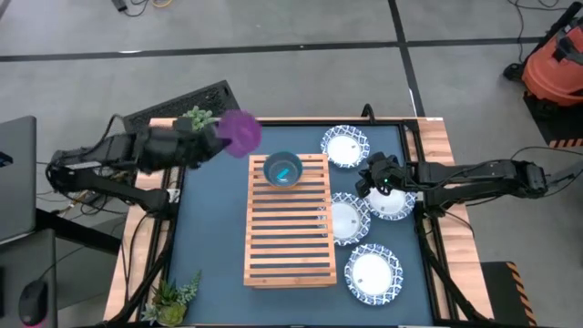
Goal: Place and stack bowls onto a shelf
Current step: Stack the small violet bowl on top of the small blue bowl
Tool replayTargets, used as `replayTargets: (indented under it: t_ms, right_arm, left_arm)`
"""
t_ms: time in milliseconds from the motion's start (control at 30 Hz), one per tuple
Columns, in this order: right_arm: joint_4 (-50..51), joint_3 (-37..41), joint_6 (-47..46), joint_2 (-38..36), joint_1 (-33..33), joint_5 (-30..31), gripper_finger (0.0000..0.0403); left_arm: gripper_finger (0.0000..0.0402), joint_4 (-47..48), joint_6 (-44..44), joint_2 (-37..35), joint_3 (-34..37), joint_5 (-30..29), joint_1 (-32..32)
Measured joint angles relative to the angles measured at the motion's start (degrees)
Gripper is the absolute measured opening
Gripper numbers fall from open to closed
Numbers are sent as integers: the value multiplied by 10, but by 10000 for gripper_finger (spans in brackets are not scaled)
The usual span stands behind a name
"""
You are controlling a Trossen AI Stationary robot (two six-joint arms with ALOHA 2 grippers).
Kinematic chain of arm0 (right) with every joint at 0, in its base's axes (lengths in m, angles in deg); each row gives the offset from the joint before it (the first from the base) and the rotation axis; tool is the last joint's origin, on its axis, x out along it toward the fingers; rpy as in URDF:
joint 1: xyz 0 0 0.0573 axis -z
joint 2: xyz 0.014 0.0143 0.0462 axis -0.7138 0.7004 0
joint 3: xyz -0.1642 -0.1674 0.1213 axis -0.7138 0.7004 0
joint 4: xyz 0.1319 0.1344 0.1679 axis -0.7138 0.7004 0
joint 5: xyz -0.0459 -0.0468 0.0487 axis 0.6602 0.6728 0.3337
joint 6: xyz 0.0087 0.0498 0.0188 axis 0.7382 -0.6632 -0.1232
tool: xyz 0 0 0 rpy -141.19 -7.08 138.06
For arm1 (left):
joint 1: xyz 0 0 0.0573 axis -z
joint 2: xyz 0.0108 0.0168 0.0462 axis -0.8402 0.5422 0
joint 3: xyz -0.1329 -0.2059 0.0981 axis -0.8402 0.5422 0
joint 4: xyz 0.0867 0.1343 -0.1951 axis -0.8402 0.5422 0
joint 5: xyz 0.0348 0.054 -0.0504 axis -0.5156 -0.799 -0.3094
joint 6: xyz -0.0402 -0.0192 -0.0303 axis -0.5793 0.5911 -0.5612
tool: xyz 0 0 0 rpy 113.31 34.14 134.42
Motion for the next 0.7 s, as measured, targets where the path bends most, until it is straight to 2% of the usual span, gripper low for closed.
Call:
replayTargets:
  t_ms: [233, 333, 500, 700]
  right_arm:
    - [0, 0, 0, 0, 0, 0, 68]
    - [0, 0, 0, 0, 0, 0, 68]
    - [0, 0, 0, 0, 0, 0, 68]
    - [0, 0, 0, 0, 0, -1, 68]
  left_arm:
    - [0, 38, 191, 123, -140, 252, -152]
    - [0, 65, 249, 168, -184, 337, -201]
    - [0, 134, 325, 236, -229, 428, -246]
    - [0, 176, 384, 297, -240, 485, -250]
